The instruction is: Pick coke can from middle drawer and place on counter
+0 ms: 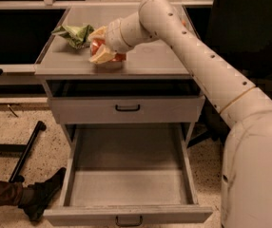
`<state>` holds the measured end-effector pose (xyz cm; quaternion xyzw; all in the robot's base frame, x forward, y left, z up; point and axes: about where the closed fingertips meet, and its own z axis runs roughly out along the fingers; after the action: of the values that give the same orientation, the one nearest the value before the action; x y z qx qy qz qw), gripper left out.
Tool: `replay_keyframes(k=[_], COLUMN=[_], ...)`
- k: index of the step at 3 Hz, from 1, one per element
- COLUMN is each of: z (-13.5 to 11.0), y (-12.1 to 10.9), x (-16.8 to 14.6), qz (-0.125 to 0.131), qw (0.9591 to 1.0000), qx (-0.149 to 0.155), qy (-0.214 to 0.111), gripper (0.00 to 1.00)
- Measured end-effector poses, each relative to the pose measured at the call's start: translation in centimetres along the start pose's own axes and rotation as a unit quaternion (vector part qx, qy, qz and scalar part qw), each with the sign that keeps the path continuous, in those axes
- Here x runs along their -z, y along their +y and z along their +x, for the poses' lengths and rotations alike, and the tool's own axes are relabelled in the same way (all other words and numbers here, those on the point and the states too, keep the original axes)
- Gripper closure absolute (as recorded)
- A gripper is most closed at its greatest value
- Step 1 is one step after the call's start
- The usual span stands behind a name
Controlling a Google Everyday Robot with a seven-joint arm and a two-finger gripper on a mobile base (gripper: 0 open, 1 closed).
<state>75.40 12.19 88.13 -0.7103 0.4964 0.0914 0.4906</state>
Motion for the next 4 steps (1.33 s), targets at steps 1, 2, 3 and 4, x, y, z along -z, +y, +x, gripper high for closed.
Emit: replay_keyframes(k=[1, 2, 3, 4], z=[2.2, 1.87, 1.87, 1.86], y=[0.49, 0.16, 0.16, 0.17], x=[-1.66, -1.39, -1.39, -1.4], qz=[-0.012, -0.012, -0.012, -0.012], qw=[0.9994, 0.9994, 0.9994, 0.9994], qx=[-0.02, -0.02, -0.02, -0.02], qy=[0.024, 0.024, 0.024, 0.024], gripper=[1.0, 1.0, 0.9, 0.72])
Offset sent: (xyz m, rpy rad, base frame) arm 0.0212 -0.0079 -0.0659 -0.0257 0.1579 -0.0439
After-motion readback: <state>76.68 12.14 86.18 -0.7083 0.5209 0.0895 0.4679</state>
